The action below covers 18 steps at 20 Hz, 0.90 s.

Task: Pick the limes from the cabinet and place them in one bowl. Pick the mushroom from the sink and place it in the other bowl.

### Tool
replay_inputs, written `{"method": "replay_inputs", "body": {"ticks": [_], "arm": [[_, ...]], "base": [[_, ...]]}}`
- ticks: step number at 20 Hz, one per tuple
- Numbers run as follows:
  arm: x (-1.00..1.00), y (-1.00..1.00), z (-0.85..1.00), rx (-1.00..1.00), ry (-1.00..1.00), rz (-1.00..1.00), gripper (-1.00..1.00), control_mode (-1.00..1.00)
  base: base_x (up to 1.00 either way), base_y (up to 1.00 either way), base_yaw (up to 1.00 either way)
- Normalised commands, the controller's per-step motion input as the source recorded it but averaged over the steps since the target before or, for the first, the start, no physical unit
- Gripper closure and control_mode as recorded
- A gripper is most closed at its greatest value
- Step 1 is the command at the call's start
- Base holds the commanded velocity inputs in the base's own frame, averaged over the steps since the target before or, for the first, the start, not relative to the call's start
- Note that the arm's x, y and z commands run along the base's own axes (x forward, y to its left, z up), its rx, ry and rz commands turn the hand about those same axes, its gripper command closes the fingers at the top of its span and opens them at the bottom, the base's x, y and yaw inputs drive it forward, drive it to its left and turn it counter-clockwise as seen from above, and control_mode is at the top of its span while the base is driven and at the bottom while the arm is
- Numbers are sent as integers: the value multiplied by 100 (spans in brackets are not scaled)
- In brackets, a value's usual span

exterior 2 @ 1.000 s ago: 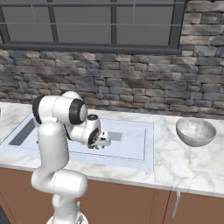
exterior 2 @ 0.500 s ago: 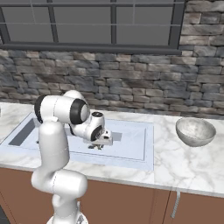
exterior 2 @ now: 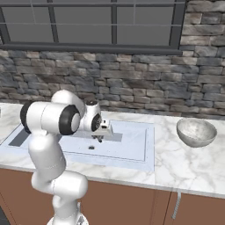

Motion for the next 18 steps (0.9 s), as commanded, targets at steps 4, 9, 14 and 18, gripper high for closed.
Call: {"method": "replay_inputs", "body": {"ticks": [4, 9, 14, 18], "arm": [[-26, -2, 94, 2, 2, -4, 100, -100], [-42, -5, 97, 6, 2, -7, 100, -100], [-59, 0, 83, 4, 10, -3, 100, -100], [-87, 0, 47, 2, 0, -2, 100, -100]], "base": [[0, 0, 0], [0, 0, 0], [0, 0, 0], [0, 0, 0]]}}
